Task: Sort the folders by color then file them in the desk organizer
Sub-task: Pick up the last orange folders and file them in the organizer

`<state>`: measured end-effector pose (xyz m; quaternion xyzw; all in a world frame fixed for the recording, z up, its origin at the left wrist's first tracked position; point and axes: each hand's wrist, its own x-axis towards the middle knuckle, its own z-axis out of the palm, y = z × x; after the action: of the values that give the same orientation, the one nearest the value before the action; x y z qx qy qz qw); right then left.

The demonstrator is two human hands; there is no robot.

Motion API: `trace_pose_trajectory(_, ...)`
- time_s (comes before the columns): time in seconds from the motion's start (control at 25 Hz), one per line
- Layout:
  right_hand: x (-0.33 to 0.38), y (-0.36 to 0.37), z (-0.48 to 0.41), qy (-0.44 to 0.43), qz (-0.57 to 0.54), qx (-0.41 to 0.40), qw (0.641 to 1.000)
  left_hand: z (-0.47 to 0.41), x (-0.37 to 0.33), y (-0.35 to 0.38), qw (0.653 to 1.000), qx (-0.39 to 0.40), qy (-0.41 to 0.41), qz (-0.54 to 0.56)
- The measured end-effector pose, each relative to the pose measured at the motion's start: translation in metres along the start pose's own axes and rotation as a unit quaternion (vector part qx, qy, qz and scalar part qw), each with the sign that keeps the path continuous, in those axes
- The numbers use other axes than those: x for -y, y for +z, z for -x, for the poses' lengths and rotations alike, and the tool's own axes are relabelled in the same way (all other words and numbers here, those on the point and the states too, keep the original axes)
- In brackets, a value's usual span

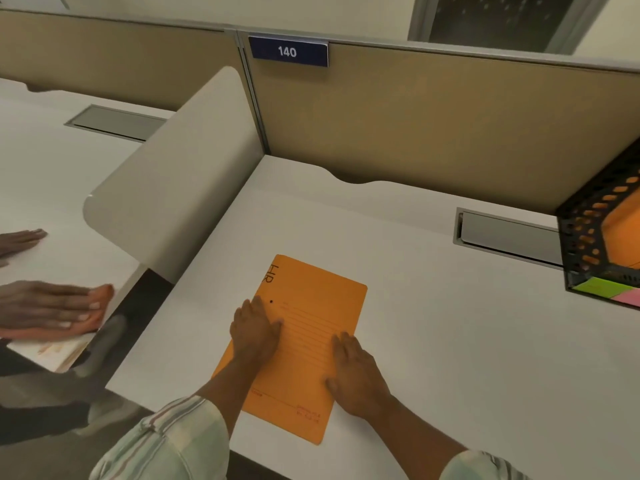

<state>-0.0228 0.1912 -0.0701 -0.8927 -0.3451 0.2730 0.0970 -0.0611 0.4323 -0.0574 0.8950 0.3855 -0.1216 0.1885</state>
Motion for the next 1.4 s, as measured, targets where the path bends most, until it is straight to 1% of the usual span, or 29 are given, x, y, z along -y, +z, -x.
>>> trace_pose_trajectory(0.12,-0.002,-0.001,0.002,-0.003,0.001,0.009,1.0,-0.008,0.001,-0.001,0.998,0.012,-0.055,0.027)
trace_pose_trajectory(0.2,-0.003,-0.001,0.003,-0.004,-0.002,0.012,1.0,-0.012,-0.001,-0.002,0.997,0.015,-0.066,0.023)
trace_pose_trajectory(0.36,-0.009,-0.002,0.003,0.007,-0.012,0.013,1.0,-0.021,-0.008,-0.006,0.993,0.021,-0.099,0.066)
trace_pose_trajectory(0.44,-0.016,-0.003,0.005,0.02,-0.019,0.005,1.0,-0.023,-0.011,-0.008,0.99,0.028,-0.091,0.106)
trace_pose_trajectory(0.48,-0.02,-0.004,0.005,0.028,-0.023,0.001,0.999,-0.024,-0.013,-0.009,0.985,0.035,-0.077,0.149)
trace_pose_trajectory(0.56,-0.028,-0.007,0.007,0.048,-0.037,-0.01,0.998,-0.022,-0.019,-0.013,0.967,0.055,-0.053,0.244)
trace_pose_trajectory(0.64,-0.039,-0.011,0.011,0.068,-0.048,-0.024,0.996,-0.017,-0.03,-0.02,0.949,0.089,-0.029,0.301)
trace_pose_trajectory(0.72,-0.053,-0.016,0.017,0.084,-0.046,-0.032,0.995,-0.011,-0.045,-0.023,0.923,0.159,-0.001,0.351)
trace_pose_trajectory(0.8,-0.07,-0.02,0.026,0.106,-0.043,-0.041,0.993,-0.004,-0.06,-0.023,0.886,0.239,0.027,0.397)
trace_pose_trajectory(0.92,-0.095,-0.029,0.042,0.144,-0.051,-0.048,0.987,0.01,-0.088,-0.019,0.841,0.309,0.062,0.44)
trace_pose_trajectory(1.04,-0.113,-0.042,0.059,0.157,-0.056,-0.073,0.983,0.03,-0.125,-0.011,0.817,0.332,0.068,0.467)
trace_pose_trajectory(1.28,-0.136,-0.088,0.086,0.208,-0.091,-0.132,0.965,0.08,-0.199,0.002,0.801,0.328,0.098,0.491)
trace_pose_trajectory(1.4,-0.149,-0.116,0.097,0.225,-0.112,-0.165,0.954,0.107,-0.235,-0.002,0.785,0.322,0.14,0.511)
